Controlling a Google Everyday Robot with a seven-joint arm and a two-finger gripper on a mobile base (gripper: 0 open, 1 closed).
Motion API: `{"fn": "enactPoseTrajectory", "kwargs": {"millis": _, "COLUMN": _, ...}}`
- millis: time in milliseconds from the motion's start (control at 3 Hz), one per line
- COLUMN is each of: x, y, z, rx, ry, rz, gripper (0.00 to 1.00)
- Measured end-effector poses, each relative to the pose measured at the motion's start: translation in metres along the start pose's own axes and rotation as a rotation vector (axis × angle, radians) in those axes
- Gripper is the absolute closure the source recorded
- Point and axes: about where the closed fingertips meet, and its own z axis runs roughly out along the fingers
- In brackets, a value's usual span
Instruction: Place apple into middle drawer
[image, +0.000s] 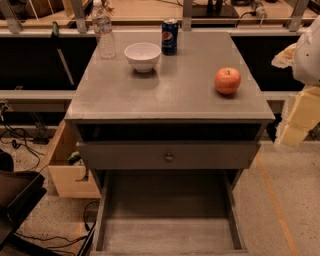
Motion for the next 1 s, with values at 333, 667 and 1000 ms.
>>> {"fn": "enactPoseTrajectory", "kwargs": {"millis": 333, "x": 0.0, "y": 0.0, "z": 0.0, "rx": 0.0, "ry": 0.0, "rz": 0.0, "gripper": 0.0}}
{"fn": "enactPoseTrajectory", "kwargs": {"millis": 667, "x": 0.0, "y": -0.005, "z": 0.0, "rx": 0.024, "ry": -0.006, "rz": 0.013, "gripper": 0.0}}
{"fn": "enactPoseTrajectory", "kwargs": {"millis": 1000, "x": 0.016, "y": -0.023, "z": 0.011, "rx": 0.081, "ry": -0.059, "rz": 0.081, "gripper": 0.0}}
